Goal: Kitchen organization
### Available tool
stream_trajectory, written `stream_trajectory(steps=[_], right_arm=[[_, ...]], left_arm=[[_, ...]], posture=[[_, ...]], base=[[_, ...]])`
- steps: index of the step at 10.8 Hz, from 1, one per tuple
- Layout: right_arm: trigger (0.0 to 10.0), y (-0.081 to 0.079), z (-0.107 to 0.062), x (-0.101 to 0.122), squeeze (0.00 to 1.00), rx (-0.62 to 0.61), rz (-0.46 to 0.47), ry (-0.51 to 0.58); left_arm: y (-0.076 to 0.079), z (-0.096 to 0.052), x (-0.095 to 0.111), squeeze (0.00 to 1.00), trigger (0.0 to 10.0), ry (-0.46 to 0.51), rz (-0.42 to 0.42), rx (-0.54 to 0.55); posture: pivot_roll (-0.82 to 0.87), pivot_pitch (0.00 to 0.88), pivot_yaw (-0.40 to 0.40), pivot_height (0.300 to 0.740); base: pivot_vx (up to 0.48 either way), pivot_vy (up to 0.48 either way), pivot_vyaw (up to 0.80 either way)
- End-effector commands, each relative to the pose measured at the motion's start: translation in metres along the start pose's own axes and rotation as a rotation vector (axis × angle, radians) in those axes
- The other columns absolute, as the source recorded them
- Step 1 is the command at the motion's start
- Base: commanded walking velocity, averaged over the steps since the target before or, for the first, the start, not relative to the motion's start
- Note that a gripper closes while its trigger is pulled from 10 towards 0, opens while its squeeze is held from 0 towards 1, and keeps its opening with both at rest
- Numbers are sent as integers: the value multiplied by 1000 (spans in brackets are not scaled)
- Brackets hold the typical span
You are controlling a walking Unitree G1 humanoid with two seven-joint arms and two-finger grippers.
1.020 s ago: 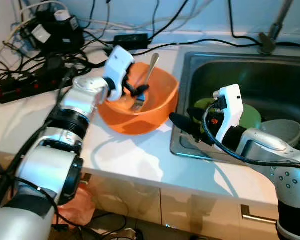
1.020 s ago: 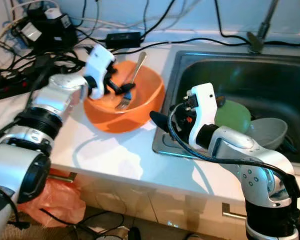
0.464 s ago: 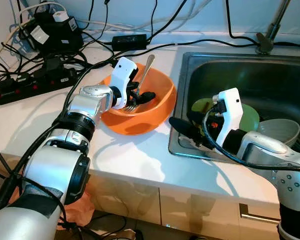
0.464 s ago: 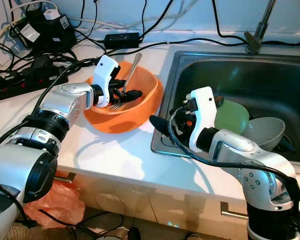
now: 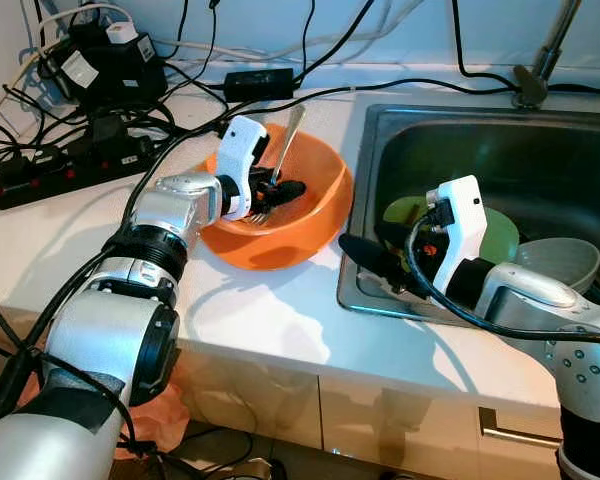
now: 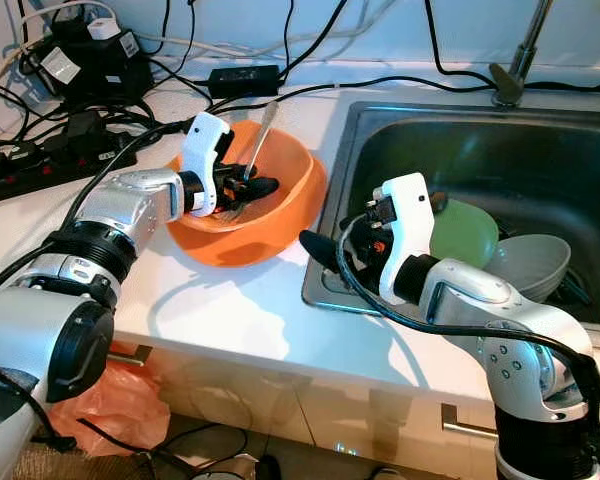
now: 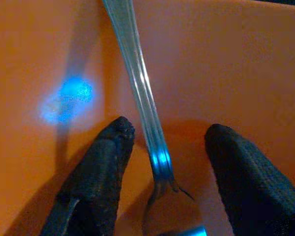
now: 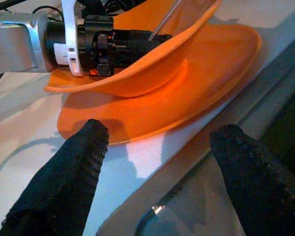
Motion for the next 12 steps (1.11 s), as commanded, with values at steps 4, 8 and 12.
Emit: stream_trajectory(steps=[4, 8, 12], right_arm=[[10000, -1, -1, 0, 0, 19, -6, -7], [10000, 3, 0, -1, 0, -1, -8, -14], [10000, 5, 0, -3, 0, -4, -5, -17]], left_arm=[[-3, -2, -2, 0, 0, -3, -47, 0], [1, -2, 11, 0, 0, 50, -42, -15], [4, -1, 10, 0, 0, 21, -17, -35]], posture=[[-1, 100, 126, 740], [-1, 98, 124, 740], [-5, 93, 124, 740]], base=[[0, 0, 0], [0, 0, 0], [0, 0, 0]])
Point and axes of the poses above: a point about 5 cm out from each wrist's last joint towards the gripper, its own z axis pointing out of the wrist towards the gripper, its own x axis along the axis of the wrist's last joint, y = z × x, the point moved 1 cm from there along z, pointing out of the wrist towards the gripper, and after that the axes turned 15 degrees about -z, right-handed, at the moved point
